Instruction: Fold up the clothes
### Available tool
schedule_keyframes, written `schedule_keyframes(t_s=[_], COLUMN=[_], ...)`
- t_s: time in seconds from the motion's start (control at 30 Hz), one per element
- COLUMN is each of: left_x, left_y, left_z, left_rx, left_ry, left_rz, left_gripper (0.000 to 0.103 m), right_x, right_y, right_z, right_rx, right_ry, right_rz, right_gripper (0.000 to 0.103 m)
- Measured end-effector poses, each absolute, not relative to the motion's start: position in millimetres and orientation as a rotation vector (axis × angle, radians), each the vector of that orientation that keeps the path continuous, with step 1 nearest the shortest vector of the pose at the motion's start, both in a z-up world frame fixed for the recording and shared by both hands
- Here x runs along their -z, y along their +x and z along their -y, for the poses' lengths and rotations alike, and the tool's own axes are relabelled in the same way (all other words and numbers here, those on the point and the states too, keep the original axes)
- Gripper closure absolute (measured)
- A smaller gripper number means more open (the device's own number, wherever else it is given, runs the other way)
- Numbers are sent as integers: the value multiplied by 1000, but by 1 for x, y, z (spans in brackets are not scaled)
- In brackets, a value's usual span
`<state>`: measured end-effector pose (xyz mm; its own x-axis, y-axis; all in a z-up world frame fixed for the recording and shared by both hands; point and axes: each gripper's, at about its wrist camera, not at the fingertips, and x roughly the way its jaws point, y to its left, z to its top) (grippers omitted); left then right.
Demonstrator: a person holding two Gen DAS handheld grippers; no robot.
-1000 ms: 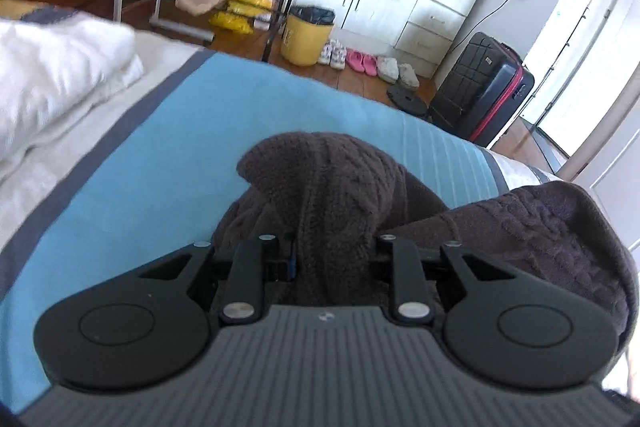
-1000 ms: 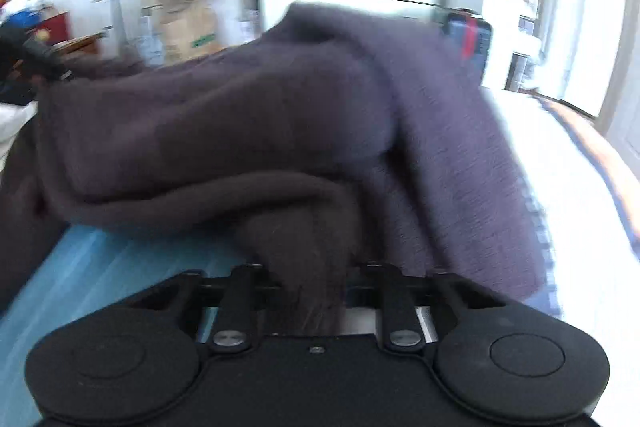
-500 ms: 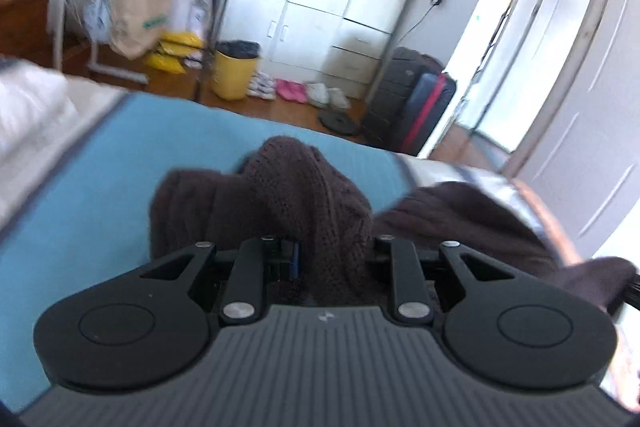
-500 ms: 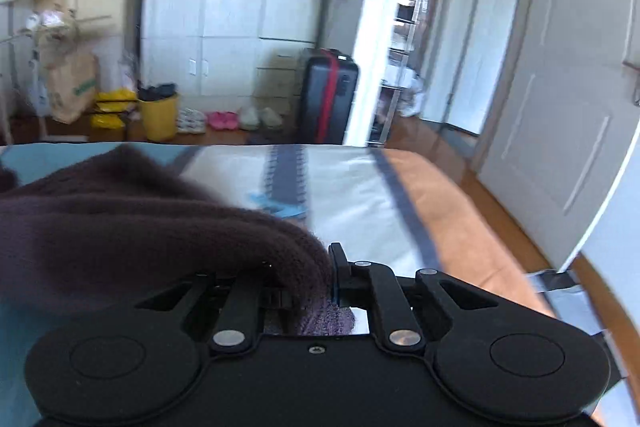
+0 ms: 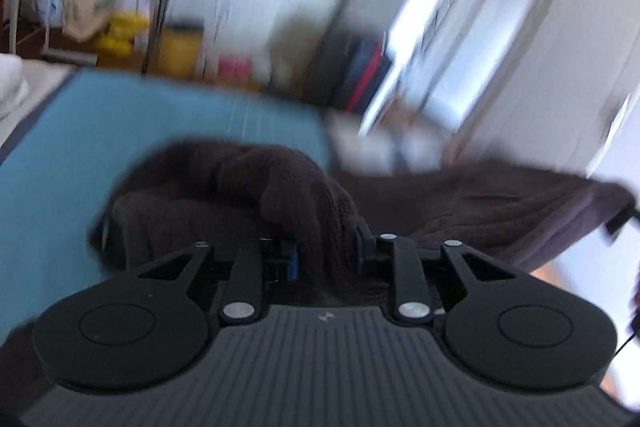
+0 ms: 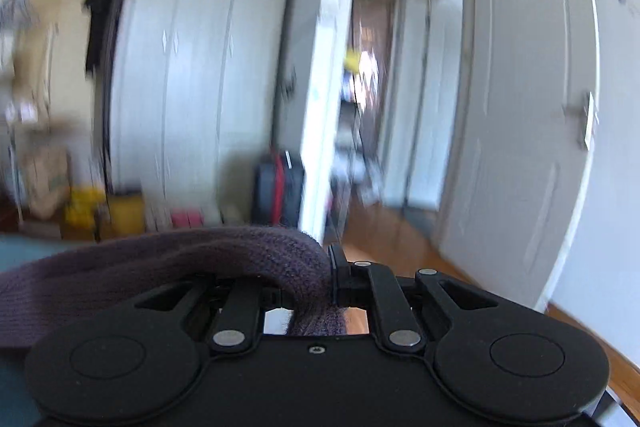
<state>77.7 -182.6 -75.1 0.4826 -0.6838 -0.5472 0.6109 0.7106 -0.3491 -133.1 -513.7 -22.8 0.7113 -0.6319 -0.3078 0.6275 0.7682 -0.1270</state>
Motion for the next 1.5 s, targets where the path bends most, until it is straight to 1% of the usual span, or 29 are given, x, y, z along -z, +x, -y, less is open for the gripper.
schedule_keyframes(t_s=[0.07,0.17,0.23,0.27,0.3,0.33,0.4,0.47,0.53,0.57,0.6,0.67,0.77,0.87,0.93,0.97,1.07,1.13,1.23,1.3,1.43,1.47,1.5], left_x=[89,109,109,104,100,96,90,89,84,80,76,67,55,41,31,28,27,33,44,55,72,76,79], left_y=[73,67,59,53,46,38,26,17,16,17,18,20,22,26,31,38,64,85,112,132,189,202,213], left_z=[196,217,225,227,228,228,232,237,235,232,229,223,214,204,191,185,170,161,153,147,128,126,128], left_rx=[808,833,855,857,857,854,849,869,903,920,937,969,1017,1061,1065,1052,967,861,564,468,576,594,580], left_ry=[-39,70,128,165,199,229,276,301,274,249,223,171,92,14,-38,-62,-118,-117,34,81,-172,-216,-198], left_rz=[-830,-987,-981,-947,-911,-869,-808,-784,-764,-751,-737,-710,-668,-620,-571,-567,-595,-627,-639,-656,-841,-874,-892], left_gripper=[74,74,72,68,64,61,49,48,48,48,48,48,48,47,43,39,38,38,38,38,38,36,34], right_x=[55,77,93,100,106,109,106,100,93,90,87,80,70,61,55,54,53,58,65,67,70,70,70], right_y=[-148,-159,-151,-148,-148,-148,-142,-145,-155,-160,-165,-175,-193,-204,-211,-214,-223,-222,-206,-190,-149,-141,-133], right_z=[517,539,555,557,560,564,573,579,572,569,566,560,564,569,570,571,576,579,576,566,540,533,525], right_rx=[734,737,742,767,760,756,762,766,758,753,749,737,638,589,567,576,617,647,619,582,466,437,414], right_ry=[27,198,311,333,363,405,486,550,544,541,539,537,623,702,719,732,775,787,765,721,615,574,524], right_rz=[-462,-608,-813,-873,-907,-899,-858,-825,-782,-761,-739,-695,-592,-514,-442,-409,-335,-347,-413,-466,-577,-604,-625], right_gripper=[89,89,88,84,84,84,76,74,68,61,56,54,54,49,40,35,35,35,35,35,35,35,35])
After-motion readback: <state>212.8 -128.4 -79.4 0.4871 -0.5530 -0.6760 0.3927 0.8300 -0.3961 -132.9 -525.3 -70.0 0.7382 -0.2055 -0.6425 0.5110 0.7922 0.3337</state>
